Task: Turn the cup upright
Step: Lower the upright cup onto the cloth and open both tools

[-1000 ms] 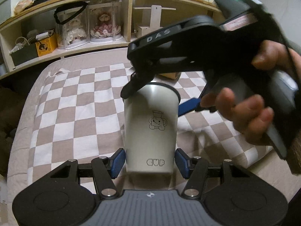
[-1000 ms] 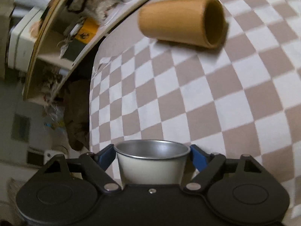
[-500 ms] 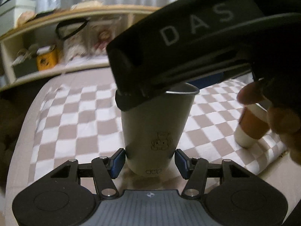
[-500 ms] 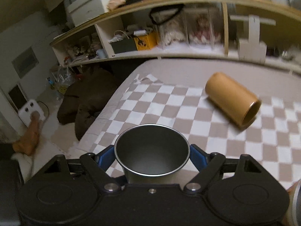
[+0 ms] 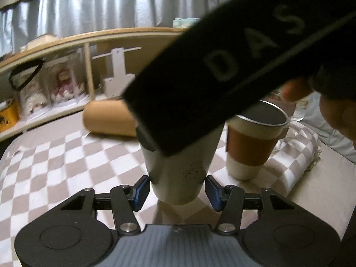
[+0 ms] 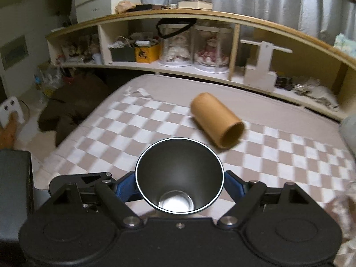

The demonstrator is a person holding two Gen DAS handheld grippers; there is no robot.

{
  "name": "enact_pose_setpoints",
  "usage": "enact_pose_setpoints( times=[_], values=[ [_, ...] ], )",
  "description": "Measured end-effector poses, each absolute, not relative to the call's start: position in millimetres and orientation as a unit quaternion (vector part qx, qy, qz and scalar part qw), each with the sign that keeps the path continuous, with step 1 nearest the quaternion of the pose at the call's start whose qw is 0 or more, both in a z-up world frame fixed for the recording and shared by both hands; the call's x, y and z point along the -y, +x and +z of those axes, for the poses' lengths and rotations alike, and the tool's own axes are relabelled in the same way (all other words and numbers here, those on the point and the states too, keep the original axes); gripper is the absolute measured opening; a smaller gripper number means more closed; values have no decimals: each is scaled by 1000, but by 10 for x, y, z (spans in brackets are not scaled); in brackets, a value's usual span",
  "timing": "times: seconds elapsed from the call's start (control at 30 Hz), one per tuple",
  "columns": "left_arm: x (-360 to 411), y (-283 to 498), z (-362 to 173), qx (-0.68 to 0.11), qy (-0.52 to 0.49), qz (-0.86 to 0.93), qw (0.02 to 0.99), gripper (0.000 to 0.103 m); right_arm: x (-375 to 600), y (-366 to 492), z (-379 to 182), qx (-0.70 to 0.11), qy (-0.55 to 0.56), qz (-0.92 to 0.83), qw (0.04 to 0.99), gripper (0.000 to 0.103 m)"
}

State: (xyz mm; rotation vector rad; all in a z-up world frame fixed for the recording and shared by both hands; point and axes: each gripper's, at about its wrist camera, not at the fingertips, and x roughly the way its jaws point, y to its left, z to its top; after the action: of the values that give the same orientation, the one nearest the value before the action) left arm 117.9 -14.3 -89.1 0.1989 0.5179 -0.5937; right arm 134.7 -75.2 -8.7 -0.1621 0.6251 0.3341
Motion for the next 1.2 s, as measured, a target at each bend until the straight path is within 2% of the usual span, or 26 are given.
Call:
enact_pose_setpoints(
  times=[0.37,0.63,0.67,0.73,0.8,1.2],
  values=[
    [334,1186,-988,-269,135,-302,905,54,944,1398,-189,-340,-97,128,927,85],
    [312,1207,-951,-287,127,-300,901,56,1041,1419,-269,-353,-74,137,923,86],
    [270,1202,-942,-289,120,-299,901,57,1049,1409,-262,-350,-71,139,924,89],
    [248,1211,-888,-294,104,-293,904,69,1051,1385,-229,-343,-71,142,926,92],
    [229,1178,-860,-292,93,-289,907,73,1056,1349,-175,-331,-72,144,930,95],
    [29,945,-510,-273,51,-249,928,95,1334,1110,54,-281,-30,141,949,96]
  ],
)
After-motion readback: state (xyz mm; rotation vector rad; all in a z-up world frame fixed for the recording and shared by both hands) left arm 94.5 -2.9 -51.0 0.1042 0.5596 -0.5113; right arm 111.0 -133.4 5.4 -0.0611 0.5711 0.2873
